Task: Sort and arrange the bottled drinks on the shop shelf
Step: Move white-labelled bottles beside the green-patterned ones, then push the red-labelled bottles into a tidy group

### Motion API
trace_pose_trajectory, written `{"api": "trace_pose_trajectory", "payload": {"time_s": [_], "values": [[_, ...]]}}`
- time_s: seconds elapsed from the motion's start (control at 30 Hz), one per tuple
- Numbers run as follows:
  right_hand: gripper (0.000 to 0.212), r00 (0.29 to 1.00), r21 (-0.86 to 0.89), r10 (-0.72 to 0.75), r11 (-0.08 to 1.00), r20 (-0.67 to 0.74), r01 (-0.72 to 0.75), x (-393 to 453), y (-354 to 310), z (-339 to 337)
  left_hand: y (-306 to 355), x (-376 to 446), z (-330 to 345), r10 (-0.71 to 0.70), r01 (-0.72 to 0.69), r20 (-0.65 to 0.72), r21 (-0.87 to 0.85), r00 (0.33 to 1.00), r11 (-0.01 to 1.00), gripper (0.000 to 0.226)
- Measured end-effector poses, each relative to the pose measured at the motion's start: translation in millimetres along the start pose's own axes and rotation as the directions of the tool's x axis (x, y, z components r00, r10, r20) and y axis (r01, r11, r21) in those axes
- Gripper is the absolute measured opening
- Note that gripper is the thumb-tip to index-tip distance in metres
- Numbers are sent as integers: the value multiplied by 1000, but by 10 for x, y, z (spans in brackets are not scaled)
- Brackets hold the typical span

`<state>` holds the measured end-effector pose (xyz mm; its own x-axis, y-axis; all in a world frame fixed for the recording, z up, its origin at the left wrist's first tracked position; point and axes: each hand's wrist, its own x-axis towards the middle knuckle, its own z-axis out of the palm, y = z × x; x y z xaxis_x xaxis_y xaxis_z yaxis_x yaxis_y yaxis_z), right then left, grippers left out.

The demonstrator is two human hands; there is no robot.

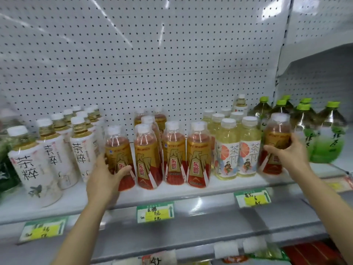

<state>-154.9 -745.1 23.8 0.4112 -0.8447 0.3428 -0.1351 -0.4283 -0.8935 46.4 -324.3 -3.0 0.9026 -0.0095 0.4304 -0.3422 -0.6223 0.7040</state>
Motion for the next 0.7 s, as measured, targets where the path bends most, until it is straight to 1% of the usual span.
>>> {"api": "trace_pose_trajectory", "payload": {"time_s": [0.13,0.23,0.3,0.33,0.37,0.4,0.43,0.5,0.57,0.63,0.7], "values": [[62,997,-14,-25,1000,70,26,67,50,102,83,-22,-7,-32,32,32,-16,999,999,80],[64,991,-26,-45,998,124,49,26,42,112,108,-34,-61,-28,33,87,-60,996,998,79],[63,986,0,-56,998,160,57,-26,26,62,149,-25,-139,-25,38,133,-101,991,994,76],[62,985,6,-66,998,162,66,-51,31,32,177,-17,-181,-19,32,130,-105,991,994,77],[62,987,-6,-90,996,136,91,-90,20,-2,194,2,-213,10,-1,88,-103,996,995,82],[63,988,-31,-141,989,68,144,-118,6,-30,226,30,-251,46,-44,20,-87,999,995,87],[62,976,-68,-216,974,-17,214,-142,-35,-53,273,67,-289,98,-102,-49,-72,994,992,86],[58,900,-127,-410,910,-146,394,-199,-210,-72,456,137,-384,213,-223,-149,-48,965,974,73],[51,804,-132,-570,821,-166,555,-272,-477,-30,701,211,-472,339,-345,-181,2,923,939,57],[43,738,-91,-665,747,-111,659,-388,-766,85,907,299,-525,440,-435,-134,70,888,898,47],[40,681,-46,-732,680,9,731,-517,-982,256,1028,396,-541,487,-481,-6,143,873,865,48]]}}
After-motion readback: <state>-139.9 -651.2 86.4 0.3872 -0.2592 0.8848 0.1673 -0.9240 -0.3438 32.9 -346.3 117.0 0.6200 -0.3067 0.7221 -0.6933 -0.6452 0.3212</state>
